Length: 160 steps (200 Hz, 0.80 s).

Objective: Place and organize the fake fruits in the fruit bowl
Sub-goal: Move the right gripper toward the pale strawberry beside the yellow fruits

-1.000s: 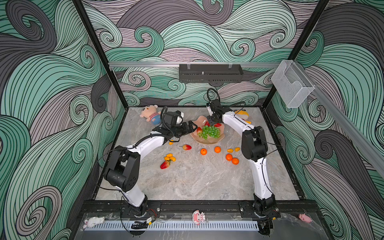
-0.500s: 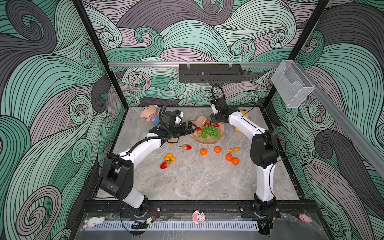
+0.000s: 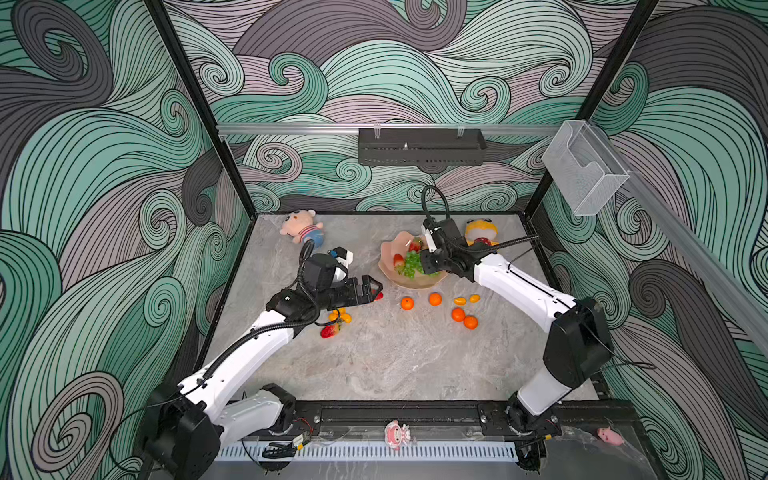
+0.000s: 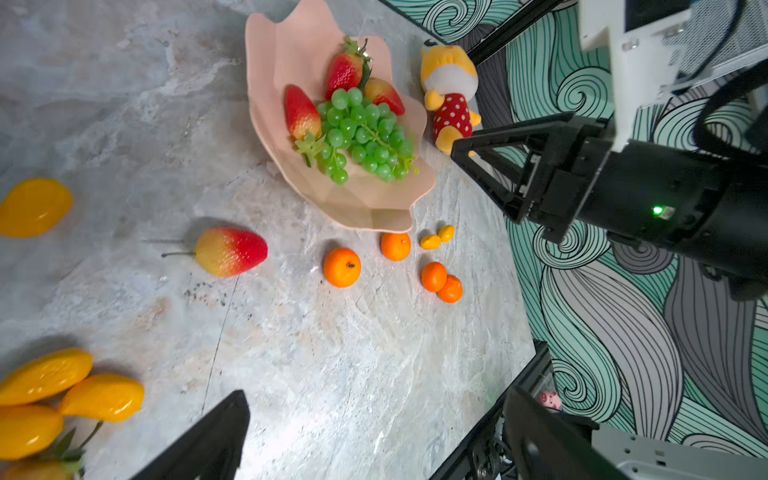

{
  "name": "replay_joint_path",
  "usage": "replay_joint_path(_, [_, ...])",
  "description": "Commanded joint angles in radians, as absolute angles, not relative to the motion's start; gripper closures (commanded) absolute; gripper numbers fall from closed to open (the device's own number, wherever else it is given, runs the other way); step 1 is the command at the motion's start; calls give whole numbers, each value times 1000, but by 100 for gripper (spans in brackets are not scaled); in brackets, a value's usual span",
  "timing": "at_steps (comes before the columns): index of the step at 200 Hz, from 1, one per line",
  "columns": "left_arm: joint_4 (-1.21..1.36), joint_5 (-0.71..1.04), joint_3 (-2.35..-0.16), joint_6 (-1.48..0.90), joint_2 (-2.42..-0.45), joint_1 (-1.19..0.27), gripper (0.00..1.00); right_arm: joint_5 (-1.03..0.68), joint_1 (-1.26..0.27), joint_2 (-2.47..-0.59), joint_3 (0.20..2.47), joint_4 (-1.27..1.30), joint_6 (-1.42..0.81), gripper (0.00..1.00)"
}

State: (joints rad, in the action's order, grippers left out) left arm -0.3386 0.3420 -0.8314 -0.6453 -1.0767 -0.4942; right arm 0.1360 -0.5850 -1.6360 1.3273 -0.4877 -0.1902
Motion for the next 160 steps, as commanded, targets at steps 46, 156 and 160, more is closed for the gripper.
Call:
replay_joint_path(46, [-468,300,-755,-688,-977,-508,1,236,-735,-1558,1241,-575,-438,51])
replay_joint_path(156, [-491,168,-736,-748,-953,-505,1,73,-773,-1647,1224,-604,-330,55])
replay_joint_path(160, [-491,159,-734,-749,-948,-504,1,64,-773,-1656,1231,-603,-325,56])
